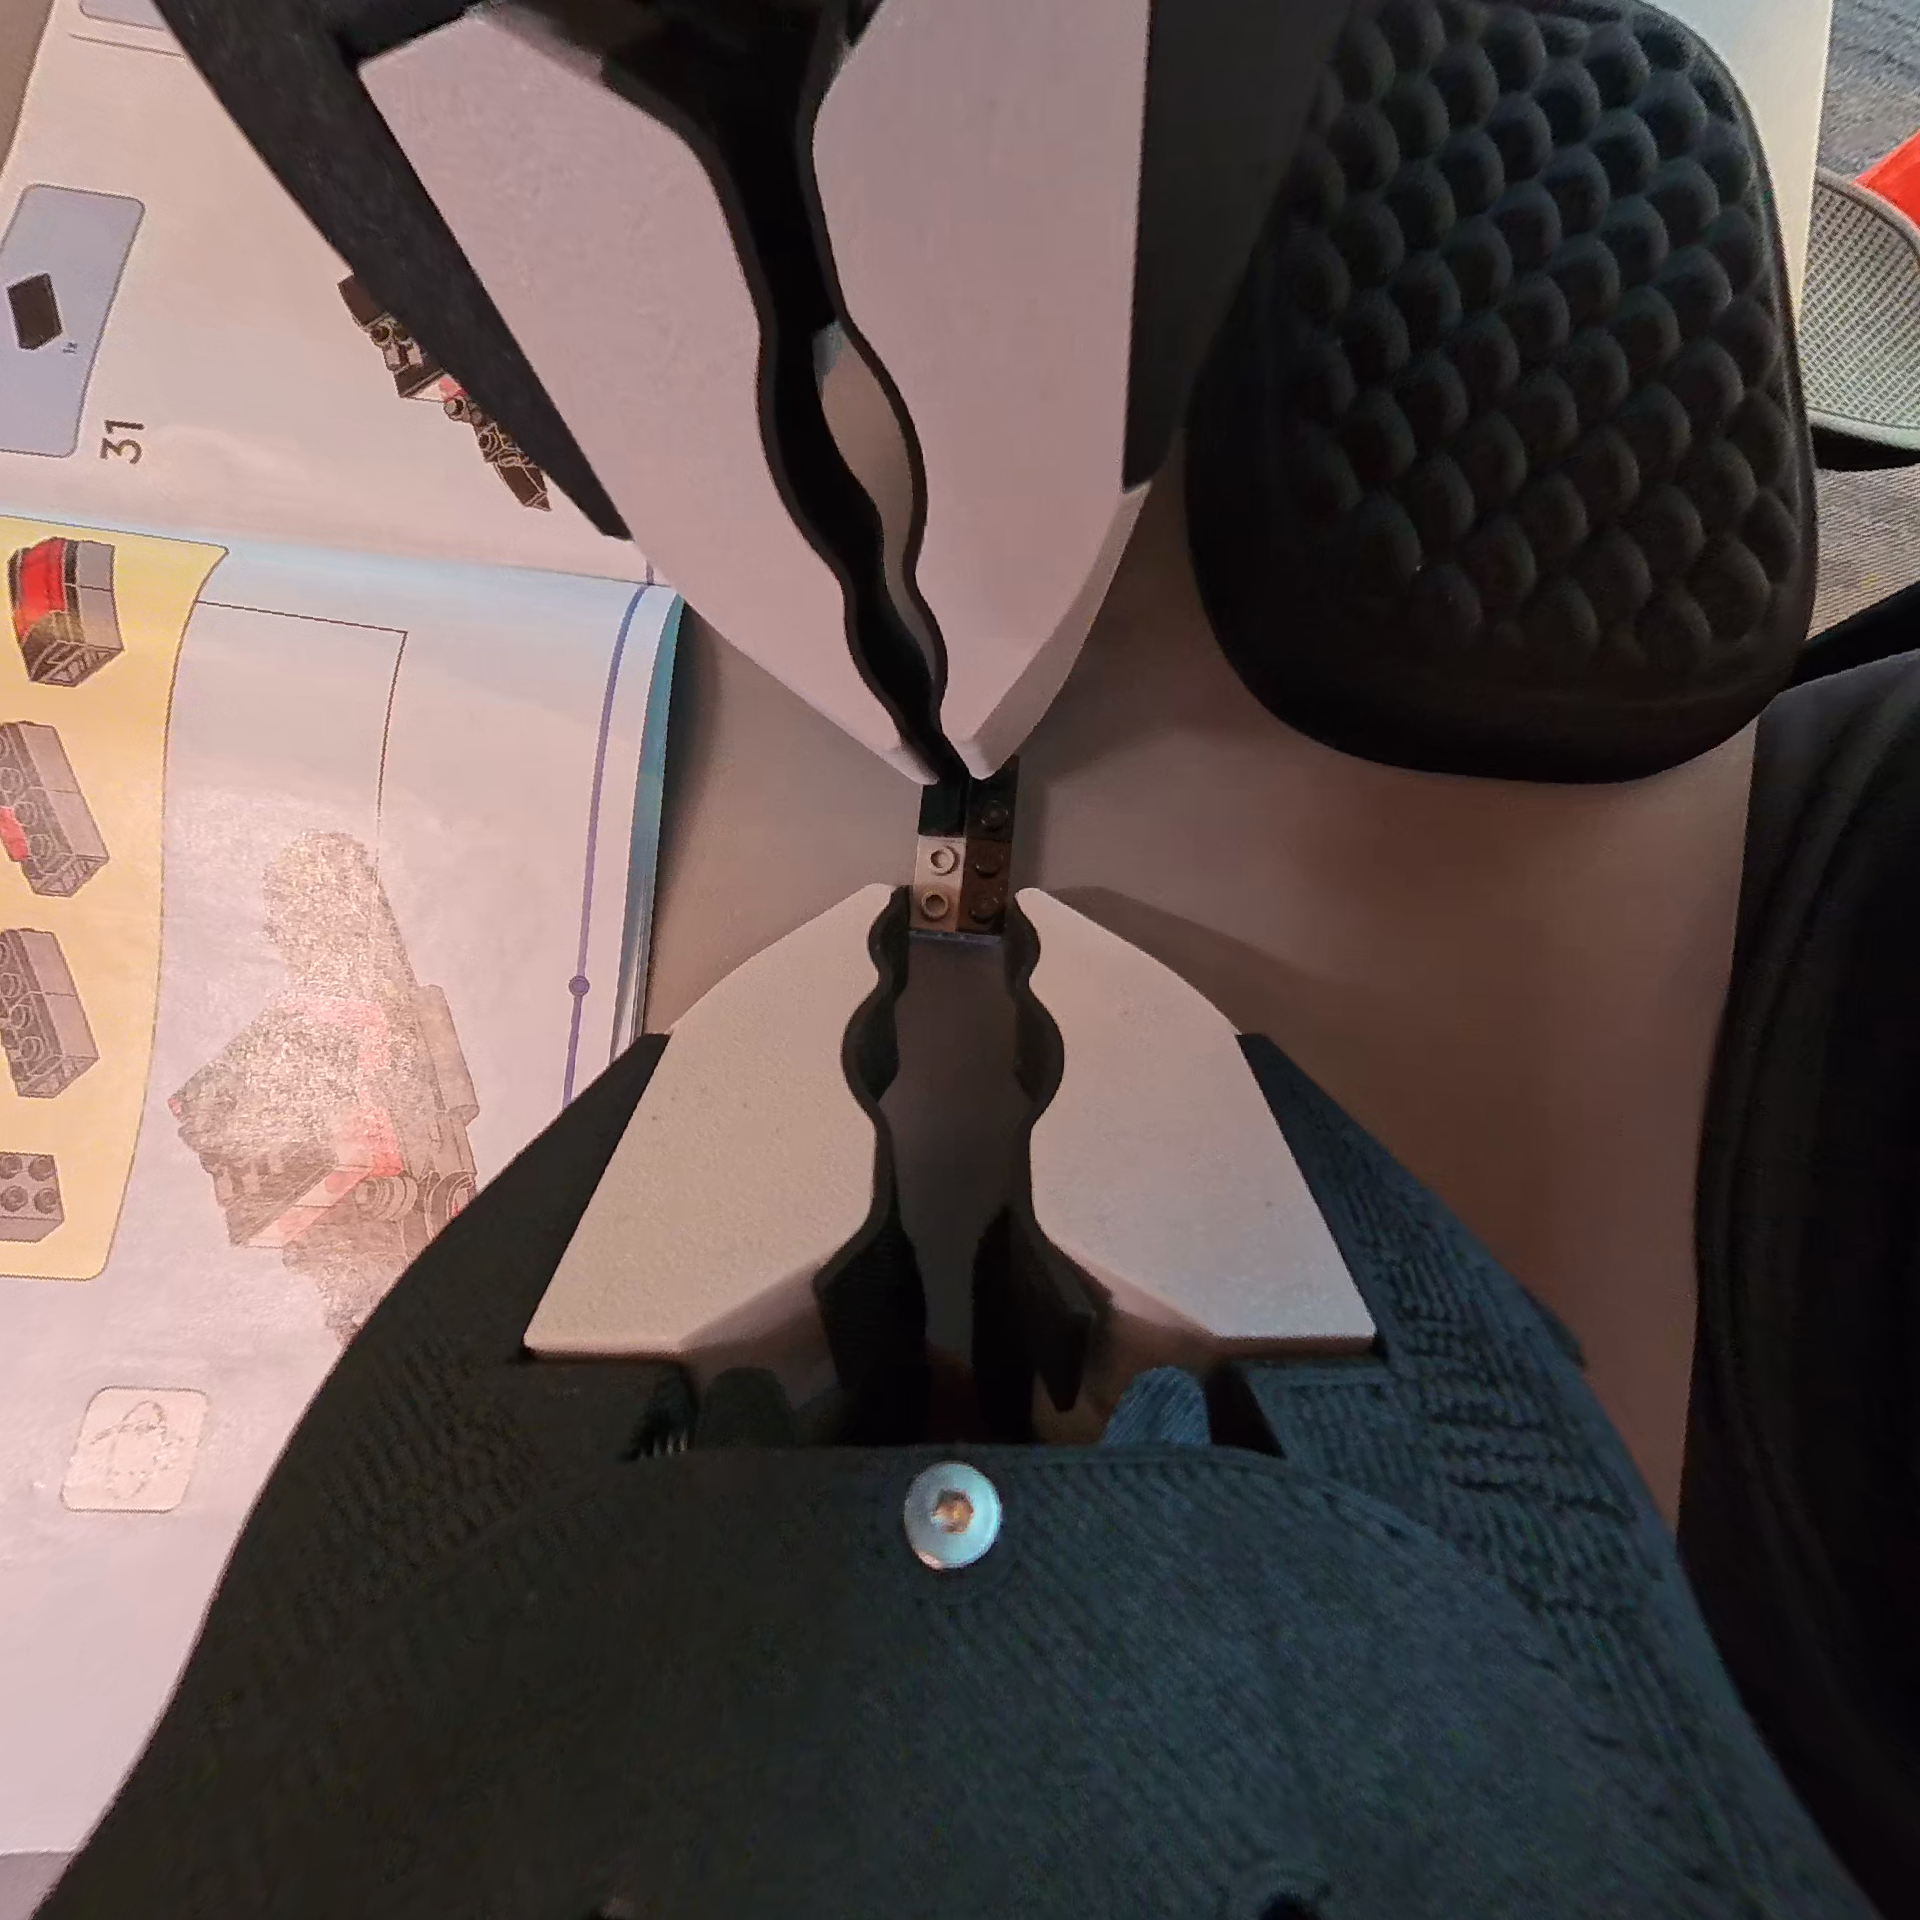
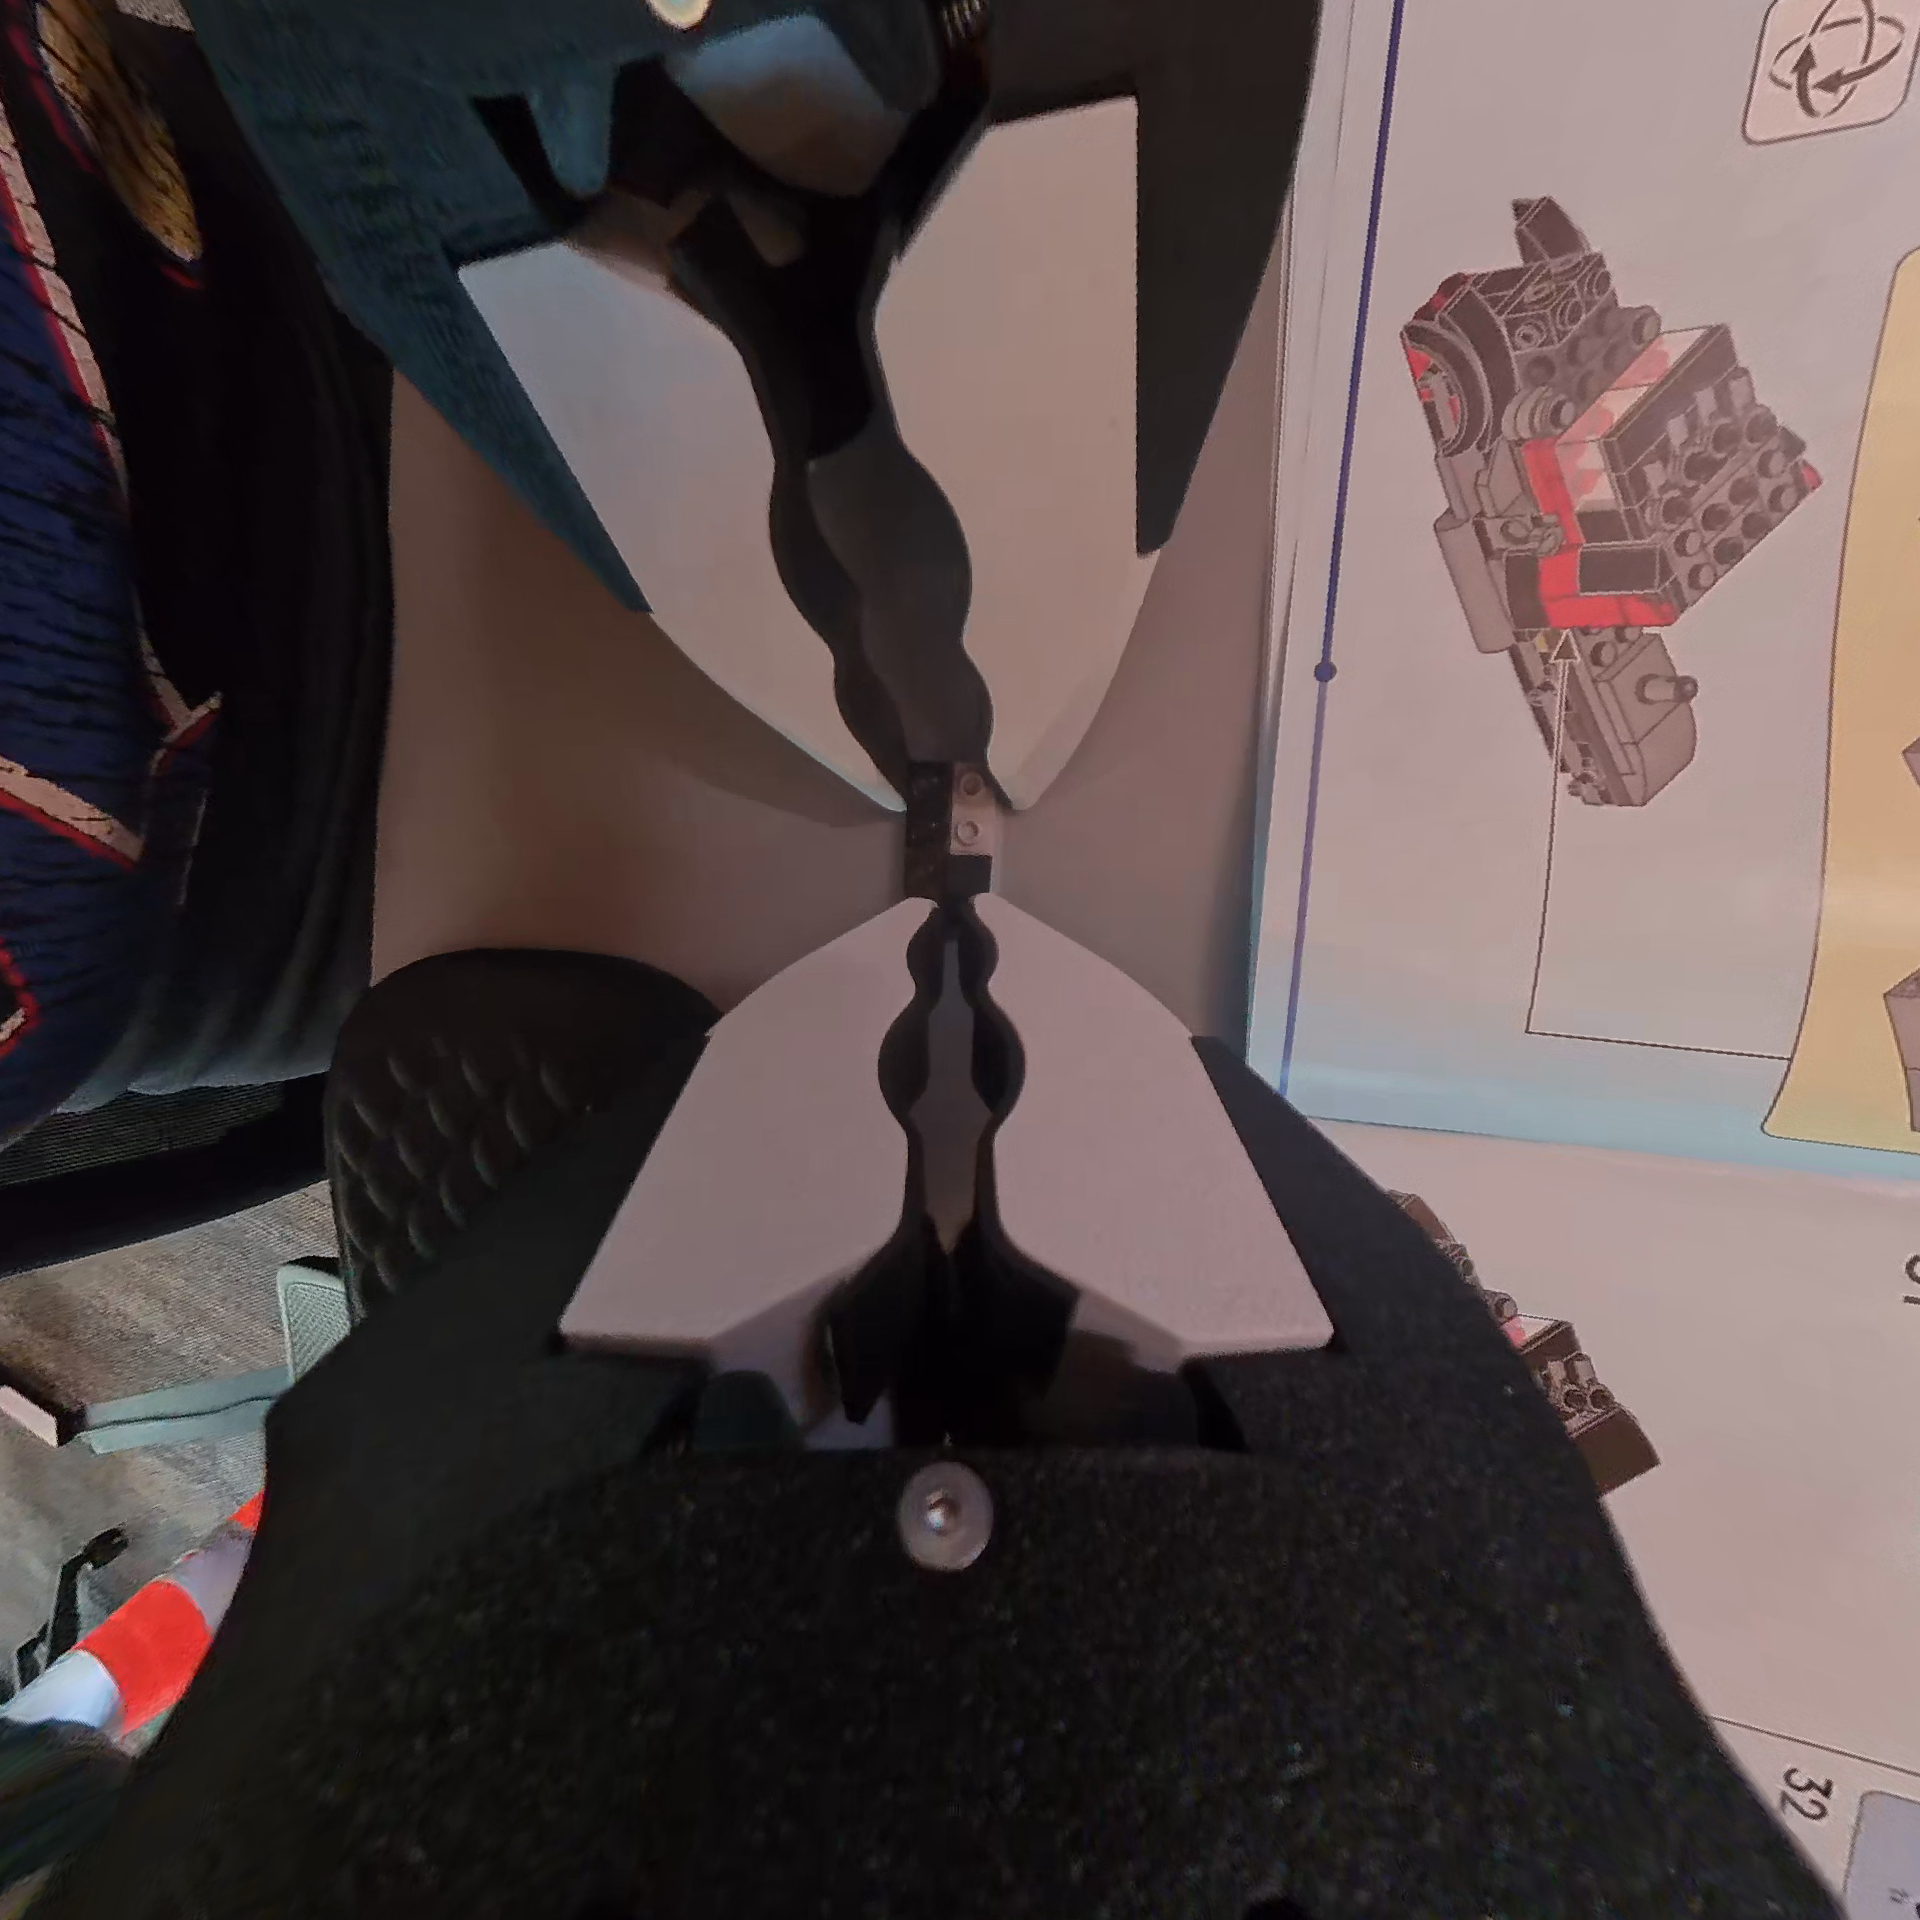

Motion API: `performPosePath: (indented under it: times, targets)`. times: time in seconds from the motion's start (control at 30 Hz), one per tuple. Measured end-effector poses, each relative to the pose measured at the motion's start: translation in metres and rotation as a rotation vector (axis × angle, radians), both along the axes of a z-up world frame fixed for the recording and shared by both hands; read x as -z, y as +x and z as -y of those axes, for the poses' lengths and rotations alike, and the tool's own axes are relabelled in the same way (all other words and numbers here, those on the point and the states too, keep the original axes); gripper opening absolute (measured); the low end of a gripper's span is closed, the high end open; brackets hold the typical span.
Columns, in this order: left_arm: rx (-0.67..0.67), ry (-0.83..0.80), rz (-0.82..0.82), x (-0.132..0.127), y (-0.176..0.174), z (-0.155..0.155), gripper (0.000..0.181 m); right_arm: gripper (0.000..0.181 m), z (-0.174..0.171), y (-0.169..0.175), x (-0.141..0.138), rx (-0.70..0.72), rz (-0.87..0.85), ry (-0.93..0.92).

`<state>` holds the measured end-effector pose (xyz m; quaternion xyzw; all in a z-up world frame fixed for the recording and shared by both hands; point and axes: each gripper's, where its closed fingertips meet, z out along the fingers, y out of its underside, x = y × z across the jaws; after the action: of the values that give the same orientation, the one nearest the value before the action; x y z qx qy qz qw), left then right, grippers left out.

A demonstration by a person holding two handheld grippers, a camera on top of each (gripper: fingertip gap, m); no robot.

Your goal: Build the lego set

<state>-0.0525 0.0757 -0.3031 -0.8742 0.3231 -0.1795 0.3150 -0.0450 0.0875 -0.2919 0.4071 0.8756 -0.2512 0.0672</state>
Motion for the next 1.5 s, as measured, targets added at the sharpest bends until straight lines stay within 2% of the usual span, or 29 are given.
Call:
performPosePath:
  times: [0.03,0.57,0.83,0.97,1.07,1.2,1.4,1.5]
  targets:
    - [0.000,-0.001,0.002,0.000,0.000,0.000,0.017,0.002,0.000,0.000,0.000,0.005,0.006,-0.004]
    - [-0.011,-0.003,0.003,0.000,0.000,0.000,0.018,0.004,0.002,0.000,0.001,-0.056,0.085,-0.001]
    - [-0.013,-0.002,0.002,0.000,-0.001,-0.001,0.018,0.004,0.002,-0.001,0.002,-0.029,0.139,0.020]
    - [-0.008,0.005,-0.001,0.000,0.000,-0.001,0.018,0.005,0.002,-0.001,0.002,-0.052,0.063,0.013]
    - [-0.005,0.003,0.000,0.000,0.000,-0.001,0.017,0.006,0.002,-0.002,0.001,0.010,-0.007,-0.061]
    - [-0.005,0.002,0.001,0.000,0.000,-0.001,0.017,0.016,0.005,0.005,-0.006,0.039,-0.056,-0.141]
    - [-0.005,0.005,-0.005,0.000,0.000,-0.001,0.018,0.018,-0.001,0.011,-0.006,0.126,-0.134,-0.152]
    - [-0.004,0.016,-0.020,0.000,0.000,-0.001,0.018,0.021,-0.001,0.006,-0.009,0.187,-0.228,-0.176]
